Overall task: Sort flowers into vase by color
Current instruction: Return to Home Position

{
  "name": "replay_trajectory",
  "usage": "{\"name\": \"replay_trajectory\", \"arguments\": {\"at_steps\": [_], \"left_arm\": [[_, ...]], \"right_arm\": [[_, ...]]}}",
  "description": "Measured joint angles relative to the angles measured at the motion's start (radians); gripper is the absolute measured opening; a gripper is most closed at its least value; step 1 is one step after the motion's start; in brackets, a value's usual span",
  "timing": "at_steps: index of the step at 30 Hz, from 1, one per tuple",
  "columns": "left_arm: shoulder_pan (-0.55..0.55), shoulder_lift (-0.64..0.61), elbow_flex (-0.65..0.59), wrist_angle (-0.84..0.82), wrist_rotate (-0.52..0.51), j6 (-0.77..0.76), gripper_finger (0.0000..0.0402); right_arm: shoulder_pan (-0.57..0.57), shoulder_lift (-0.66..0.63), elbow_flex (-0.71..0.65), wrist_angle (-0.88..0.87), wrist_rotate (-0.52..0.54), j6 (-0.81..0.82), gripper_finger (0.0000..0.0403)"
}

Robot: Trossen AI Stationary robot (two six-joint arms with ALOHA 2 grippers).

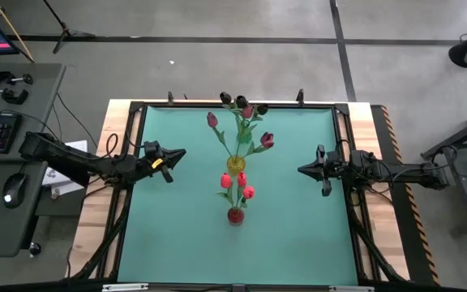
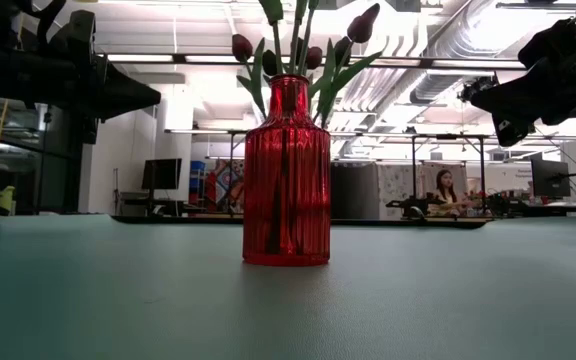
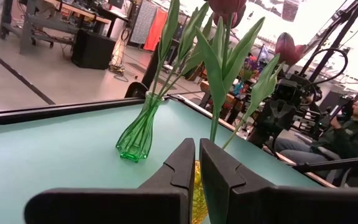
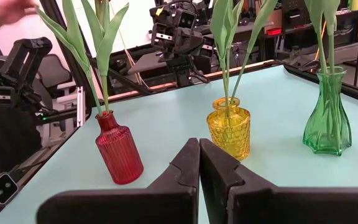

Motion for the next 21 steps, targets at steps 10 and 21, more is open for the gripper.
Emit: {"name": "replay_trajectory", "arguments": {"at_steps": [10,21], "left_arm": [[0.019,-0.159,0.000,-0.143,0.018,-0.001,0.0013],[0.128,-0.535,-0.001,-0.321,0.018,-0.001,0.0013]], "right_arm": [[0.000,0.001,0.000,0.000,0.000,0.000,0.0000],[0.000,0.001,0.000,-0.002,0.000,0.000,0.0000]]}}
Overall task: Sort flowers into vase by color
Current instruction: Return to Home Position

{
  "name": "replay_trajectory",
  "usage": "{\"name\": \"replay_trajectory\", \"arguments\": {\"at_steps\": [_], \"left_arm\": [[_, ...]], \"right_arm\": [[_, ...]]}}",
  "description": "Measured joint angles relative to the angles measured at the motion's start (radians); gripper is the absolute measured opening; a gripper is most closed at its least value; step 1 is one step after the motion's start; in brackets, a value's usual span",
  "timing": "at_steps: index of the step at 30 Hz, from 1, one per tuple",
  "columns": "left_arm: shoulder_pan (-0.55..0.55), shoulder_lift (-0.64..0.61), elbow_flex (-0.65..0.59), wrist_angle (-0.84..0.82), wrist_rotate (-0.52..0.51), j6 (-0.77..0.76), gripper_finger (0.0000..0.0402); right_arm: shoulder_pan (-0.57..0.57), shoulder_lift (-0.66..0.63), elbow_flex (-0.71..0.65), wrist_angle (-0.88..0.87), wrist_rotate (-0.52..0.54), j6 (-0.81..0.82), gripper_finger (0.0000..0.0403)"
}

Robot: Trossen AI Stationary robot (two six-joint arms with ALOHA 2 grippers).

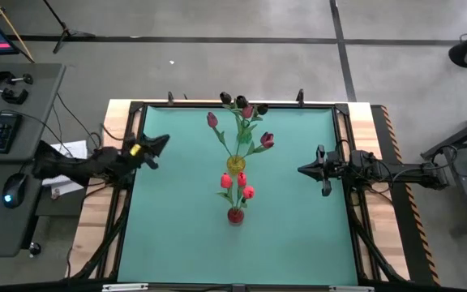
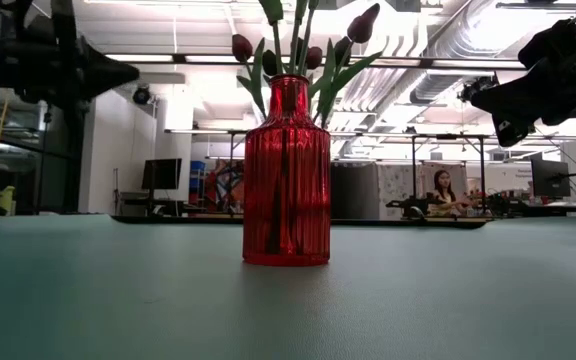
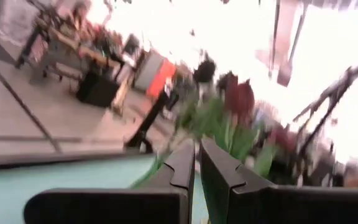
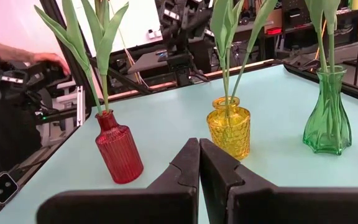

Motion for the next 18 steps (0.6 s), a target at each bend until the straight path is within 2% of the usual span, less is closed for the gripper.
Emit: {"name": "replay_trajectory", "arguments": {"at_steps": [3,8,18], "left_arm": [[0.042,-0.102,0.000,-0.010,-0.001,-0.001,0.0013],[0.070,-0.098,0.003,0.101,-0.056,-0.008,0.0013],[0.069,-0.097,0.001,0.051,-0.063,-0.006,0.0013]], "right_arm": [[0.000,0.000,0.000,0.000,0.000,0.000,0.0000],[0.000,-0.001,0.000,0.000,-0.001,0.000,0.0000],[0.000,0.000,0.000,0.000,-0.004,0.000,0.0000]]}}
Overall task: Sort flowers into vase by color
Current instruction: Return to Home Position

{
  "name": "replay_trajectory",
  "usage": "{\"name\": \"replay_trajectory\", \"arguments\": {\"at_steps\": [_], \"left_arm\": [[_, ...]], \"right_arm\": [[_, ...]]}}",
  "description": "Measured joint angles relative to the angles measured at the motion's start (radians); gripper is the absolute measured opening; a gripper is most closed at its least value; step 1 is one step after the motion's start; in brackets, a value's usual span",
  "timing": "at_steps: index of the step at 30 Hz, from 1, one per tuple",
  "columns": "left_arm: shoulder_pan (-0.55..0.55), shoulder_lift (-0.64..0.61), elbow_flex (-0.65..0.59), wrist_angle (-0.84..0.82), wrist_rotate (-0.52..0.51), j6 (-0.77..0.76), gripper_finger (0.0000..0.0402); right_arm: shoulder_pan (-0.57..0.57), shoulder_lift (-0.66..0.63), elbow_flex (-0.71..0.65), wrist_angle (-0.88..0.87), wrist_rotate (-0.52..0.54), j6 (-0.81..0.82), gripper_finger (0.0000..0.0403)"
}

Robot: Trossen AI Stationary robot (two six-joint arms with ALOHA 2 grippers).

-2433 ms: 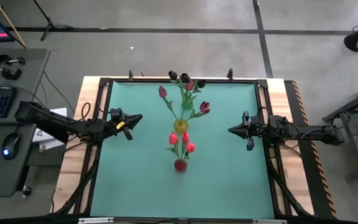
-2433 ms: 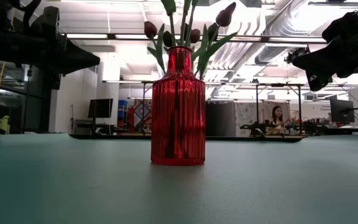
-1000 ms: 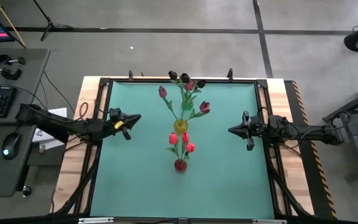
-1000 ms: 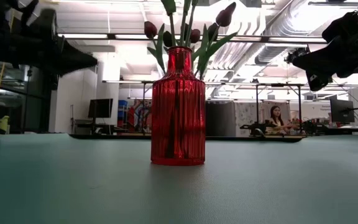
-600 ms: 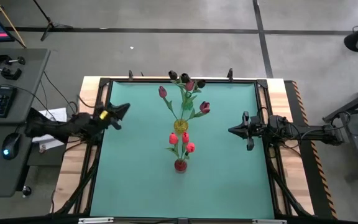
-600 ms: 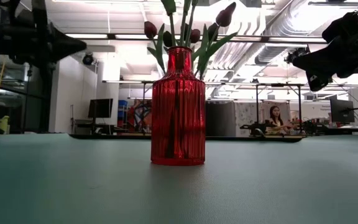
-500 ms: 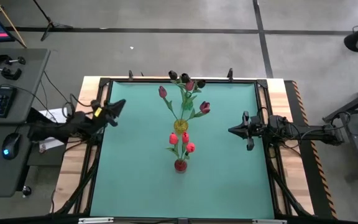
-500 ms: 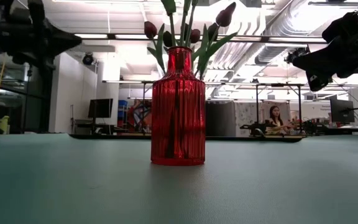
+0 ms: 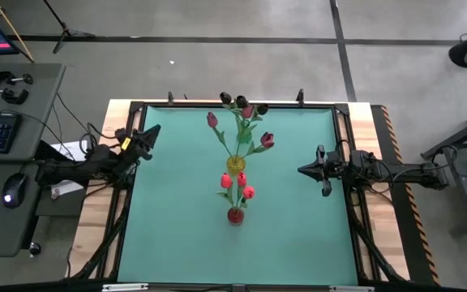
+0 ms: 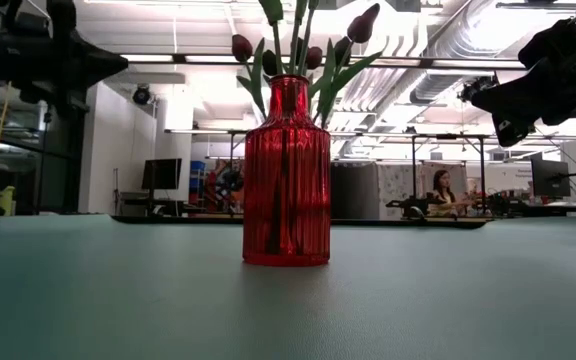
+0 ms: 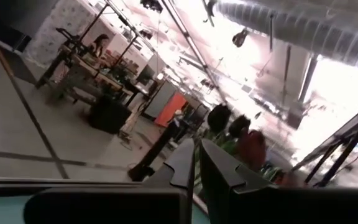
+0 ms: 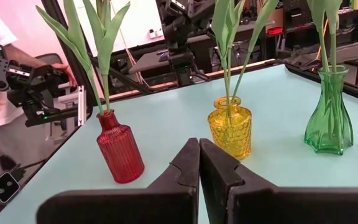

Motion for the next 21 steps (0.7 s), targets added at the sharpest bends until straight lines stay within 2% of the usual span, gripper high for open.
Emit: {"name": "replay_trajectory", "arguments": {"at_steps": [4,6,8,10,12,14,16,21], "left_arm": [[0.000,0.000,0.000,-0.028,-0.028,0.099,0.0013],[0.000,0.000,0.000,-0.098,-0.004,0.142,0.0013],[0.000,0.000,0.000,-0.210,0.071,0.194,0.0013],[0.000,0.000,0.000,-0.324,0.196,0.270,0.0013],[-0.006,-0.001,0.000,-0.330,0.361,0.386,0.0013],[-0.008,-0.001,0.000,-0.339,0.481,0.469,0.0013],[-0.009,0.000,-0.001,-0.347,0.518,0.470,0.0013],[-0.024,-0.001,-0.001,-0.347,0.518,0.426,0.0013]], "right_arm": [[0.000,0.000,0.000,0.000,0.000,0.000,0.0000],[0.000,0.000,0.000,0.000,0.000,0.000,0.0000],[0.000,0.000,0.000,0.000,0.000,0.000,0.0000],[0.000,0.000,0.000,0.000,0.000,0.000,0.0000],[0.000,0.000,0.000,-0.001,0.000,0.000,0.0000],[0.000,0.000,0.000,0.000,0.000,0.000,0.0000],[0.000,0.000,0.000,0.000,0.001,0.000,0.0000],[0.000,0.000,0.000,0.000,0.000,0.000,0.0000]]}}
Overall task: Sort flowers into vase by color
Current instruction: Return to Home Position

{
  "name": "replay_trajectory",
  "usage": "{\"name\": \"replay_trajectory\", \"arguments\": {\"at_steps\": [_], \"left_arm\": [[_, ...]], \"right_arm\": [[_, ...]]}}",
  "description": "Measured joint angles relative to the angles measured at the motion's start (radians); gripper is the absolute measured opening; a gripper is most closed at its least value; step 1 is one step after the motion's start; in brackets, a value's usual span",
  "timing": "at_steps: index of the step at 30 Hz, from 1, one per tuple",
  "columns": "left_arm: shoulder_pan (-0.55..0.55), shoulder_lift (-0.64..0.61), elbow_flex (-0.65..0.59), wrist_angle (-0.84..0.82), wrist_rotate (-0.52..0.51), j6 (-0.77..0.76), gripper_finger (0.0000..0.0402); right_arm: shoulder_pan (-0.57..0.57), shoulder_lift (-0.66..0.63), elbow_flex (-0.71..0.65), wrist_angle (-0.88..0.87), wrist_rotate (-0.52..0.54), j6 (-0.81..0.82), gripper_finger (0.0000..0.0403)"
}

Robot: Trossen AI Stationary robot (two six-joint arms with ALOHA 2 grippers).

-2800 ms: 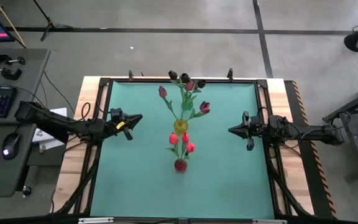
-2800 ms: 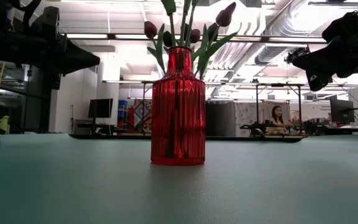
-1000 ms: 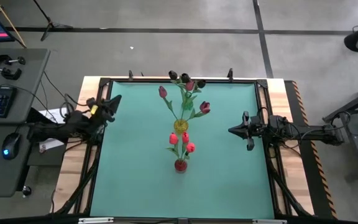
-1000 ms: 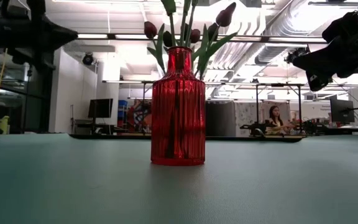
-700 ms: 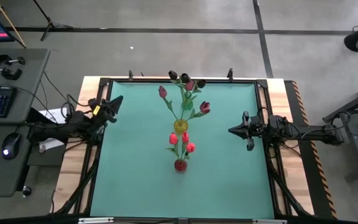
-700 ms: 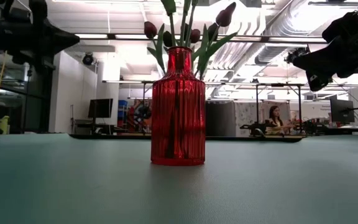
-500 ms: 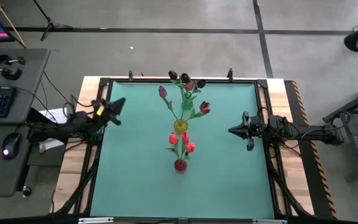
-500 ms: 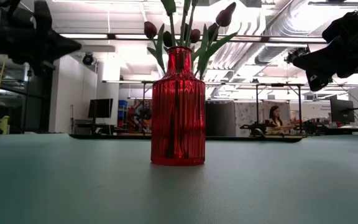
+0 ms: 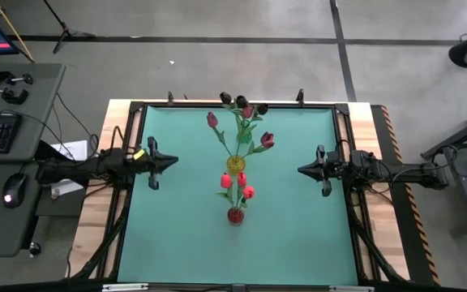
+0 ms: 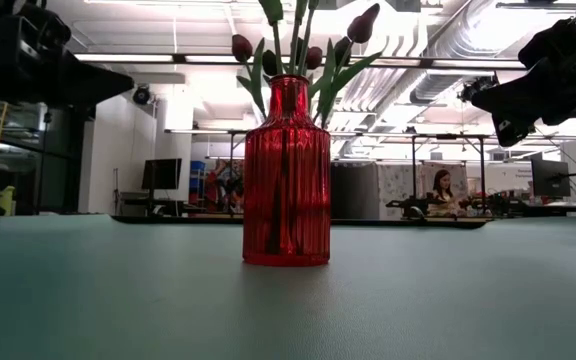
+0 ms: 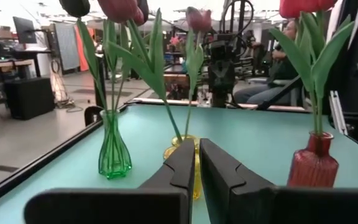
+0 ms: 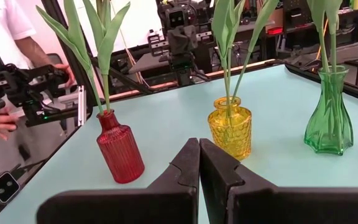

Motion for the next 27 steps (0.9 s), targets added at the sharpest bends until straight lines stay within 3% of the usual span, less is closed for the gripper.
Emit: {"name": "replay_trajectory", "arguments": {"at_steps": [27], "left_arm": [[-0.026,0.005,0.000,0.005,0.000,0.019,0.0013]], "right_arm": [[0.000,0.000,0.000,-0.001,0.000,0.000,0.0000]]}}
